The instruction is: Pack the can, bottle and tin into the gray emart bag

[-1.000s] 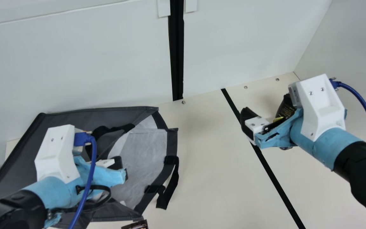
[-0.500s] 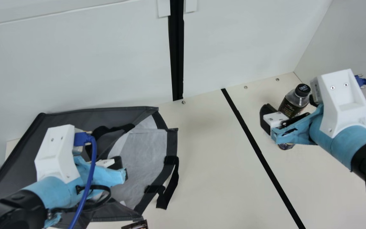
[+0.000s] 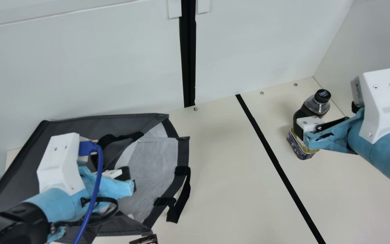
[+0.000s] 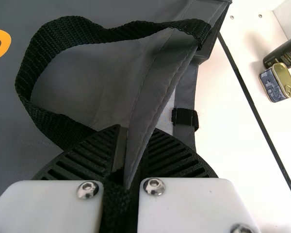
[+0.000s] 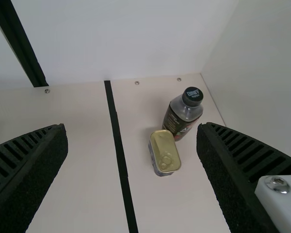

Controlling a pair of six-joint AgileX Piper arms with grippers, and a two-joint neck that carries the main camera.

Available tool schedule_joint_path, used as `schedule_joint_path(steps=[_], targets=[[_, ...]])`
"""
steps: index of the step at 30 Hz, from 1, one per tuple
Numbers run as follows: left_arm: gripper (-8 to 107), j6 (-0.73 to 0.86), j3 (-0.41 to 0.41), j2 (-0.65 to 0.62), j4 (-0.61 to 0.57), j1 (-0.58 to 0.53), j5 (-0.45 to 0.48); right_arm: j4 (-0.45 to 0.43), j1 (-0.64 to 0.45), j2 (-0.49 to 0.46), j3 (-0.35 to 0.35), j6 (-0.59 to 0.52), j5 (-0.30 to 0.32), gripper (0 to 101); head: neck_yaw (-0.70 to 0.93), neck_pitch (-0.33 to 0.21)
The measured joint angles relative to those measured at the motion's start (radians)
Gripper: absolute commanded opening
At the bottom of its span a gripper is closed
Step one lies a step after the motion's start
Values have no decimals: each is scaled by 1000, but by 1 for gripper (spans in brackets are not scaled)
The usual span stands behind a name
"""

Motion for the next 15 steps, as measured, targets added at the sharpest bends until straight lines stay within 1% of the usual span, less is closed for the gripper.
schedule_joint_path(steps=[7,9,13,15], targets=[[10,0,0,0,0,0,0,-33,-15,5,-53,28,60,91,0,0],[10,0,0,0,0,0,0,-43,-19,5,-69,32,85,91,2,0],[10,0,0,0,0,0,0,-51,-24,5,-100,38,114,91,0,0],[10,0,0,0,0,0,0,-52,-31,2,-114,41,138,91,0,0]])
